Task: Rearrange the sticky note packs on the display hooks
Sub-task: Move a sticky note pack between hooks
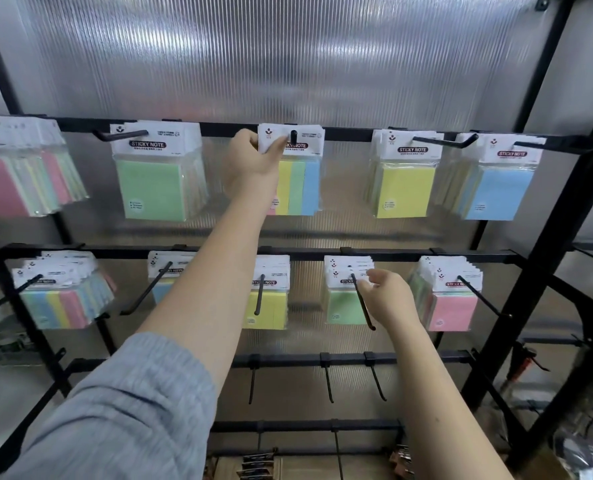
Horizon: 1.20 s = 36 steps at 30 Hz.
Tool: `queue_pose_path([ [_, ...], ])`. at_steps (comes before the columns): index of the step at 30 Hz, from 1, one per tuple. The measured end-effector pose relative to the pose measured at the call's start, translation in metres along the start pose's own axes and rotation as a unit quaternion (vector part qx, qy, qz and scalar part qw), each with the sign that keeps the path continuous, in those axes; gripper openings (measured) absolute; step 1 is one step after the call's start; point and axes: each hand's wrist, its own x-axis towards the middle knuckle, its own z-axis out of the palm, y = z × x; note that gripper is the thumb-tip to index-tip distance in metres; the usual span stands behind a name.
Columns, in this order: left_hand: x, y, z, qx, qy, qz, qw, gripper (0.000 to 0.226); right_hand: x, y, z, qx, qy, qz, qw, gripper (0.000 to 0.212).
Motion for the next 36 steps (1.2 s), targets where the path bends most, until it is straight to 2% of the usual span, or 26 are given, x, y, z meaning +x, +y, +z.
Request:
queue_pose_path([
  [2, 0.0, -0.001, 0.003, 0.004, 0.013, -0.005, 1.0, 0.039, 0.002, 0.001, 0.001, 0.007, 0.009, 0.001, 1.0, 0.042],
  [6, -0.001, 0.0, 0.004, -0.01, 0.018, -0.011, 1.0, 0.033, 0.006, 0.007, 0.003, 0.025, 0.028, 0.007, 0.999, 0.044],
  [10, -0.013, -0.009, -0.003, -0.046, 0.021, -0.004, 0.999, 0.024, 0.008, 0.015, 0.007, 0.043, 0.05, 0.013, 0.998, 0.014],
  [13, -0.026, -0.022, -0.011, -0.031, 0.027, -0.014, 0.999, 0.02, 0.008, 0.018, 0.012, 0.061, 0.045, 0.036, 0.996, 0.02],
  [16, -0.036, -0.038, -0.018, -0.006, 0.0, -0.019, 1.0, 0.019, 0.009, 0.02, 0.017, 0.062, 0.026, 0.056, 0.996, 0.014],
  [18, -0.042, -0.047, -0.022, 0.002, -0.011, -0.025, 1.0, 0.019, 0.008, 0.022, 0.02, 0.075, 0.022, 0.069, 0.995, 0.025],
  [25, -0.057, -0.071, -0.037, 0.039, -0.03, -0.034, 0.998, 0.02, 0.005, 0.024, 0.024, 0.144, 0.071, 0.104, 0.981, 0.04],
  [31, -0.071, -0.095, -0.046, 0.055, -0.057, -0.071, 0.994, 0.02, 0.003, 0.028, 0.028, 0.197, 0.058, 0.14, 0.969, 0.02],
  [34, -0.078, -0.11, -0.048, 0.058, -0.072, -0.103, 0.99, 0.019, -0.001, 0.028, 0.026, 0.192, 0.063, 0.133, 0.97, 0.02],
  [36, -0.083, -0.119, -0.047, 0.064, -0.086, -0.119, 0.987, 0.019, -0.004, 0.029, 0.024, 0.18, 0.067, 0.125, 0.973, 0.028],
])
